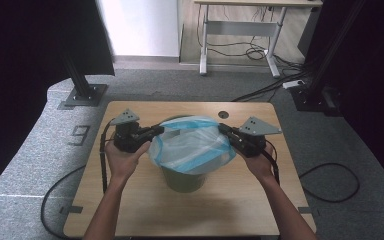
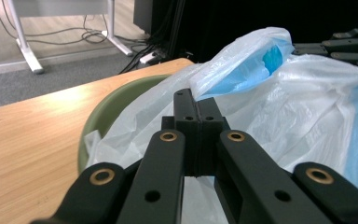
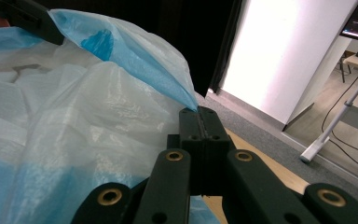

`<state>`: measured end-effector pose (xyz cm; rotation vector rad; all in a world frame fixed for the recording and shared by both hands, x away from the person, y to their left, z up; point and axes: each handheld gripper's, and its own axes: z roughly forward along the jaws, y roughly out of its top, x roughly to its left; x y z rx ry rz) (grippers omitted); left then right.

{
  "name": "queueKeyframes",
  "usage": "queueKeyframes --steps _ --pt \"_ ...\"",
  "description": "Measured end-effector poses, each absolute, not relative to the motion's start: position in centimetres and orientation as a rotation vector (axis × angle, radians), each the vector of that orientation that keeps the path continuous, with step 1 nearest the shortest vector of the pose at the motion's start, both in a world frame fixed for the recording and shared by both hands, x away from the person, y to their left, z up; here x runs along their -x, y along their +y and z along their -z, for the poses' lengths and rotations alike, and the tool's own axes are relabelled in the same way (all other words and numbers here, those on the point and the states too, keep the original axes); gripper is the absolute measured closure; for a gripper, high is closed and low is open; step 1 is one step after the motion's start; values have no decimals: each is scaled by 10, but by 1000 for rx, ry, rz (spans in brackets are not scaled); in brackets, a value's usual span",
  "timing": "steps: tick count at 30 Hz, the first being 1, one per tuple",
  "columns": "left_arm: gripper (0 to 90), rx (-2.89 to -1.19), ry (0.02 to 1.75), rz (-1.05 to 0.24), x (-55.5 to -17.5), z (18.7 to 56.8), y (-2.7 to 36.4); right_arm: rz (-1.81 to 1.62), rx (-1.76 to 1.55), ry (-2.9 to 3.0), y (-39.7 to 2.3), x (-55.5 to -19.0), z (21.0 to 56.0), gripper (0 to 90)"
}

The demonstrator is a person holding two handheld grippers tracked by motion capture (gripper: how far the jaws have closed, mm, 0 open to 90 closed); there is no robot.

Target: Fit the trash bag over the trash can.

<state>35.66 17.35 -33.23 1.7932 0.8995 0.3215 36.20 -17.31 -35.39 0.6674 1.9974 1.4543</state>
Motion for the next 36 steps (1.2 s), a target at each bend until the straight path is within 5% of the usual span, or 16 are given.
queueKeyframes --steps 18,26,36 --pt "900 -1811 985 -291 -395 343 183 -1451 -724 2014 -157 -405 364 872" --pt "900 -1829 990 -276 -395 345 178 -1584 -795 1938 -188 -394 347 651" --pt "900 -1833 987 -288 -390 345 172 -1633 -766 1991 -210 -361 339 575"
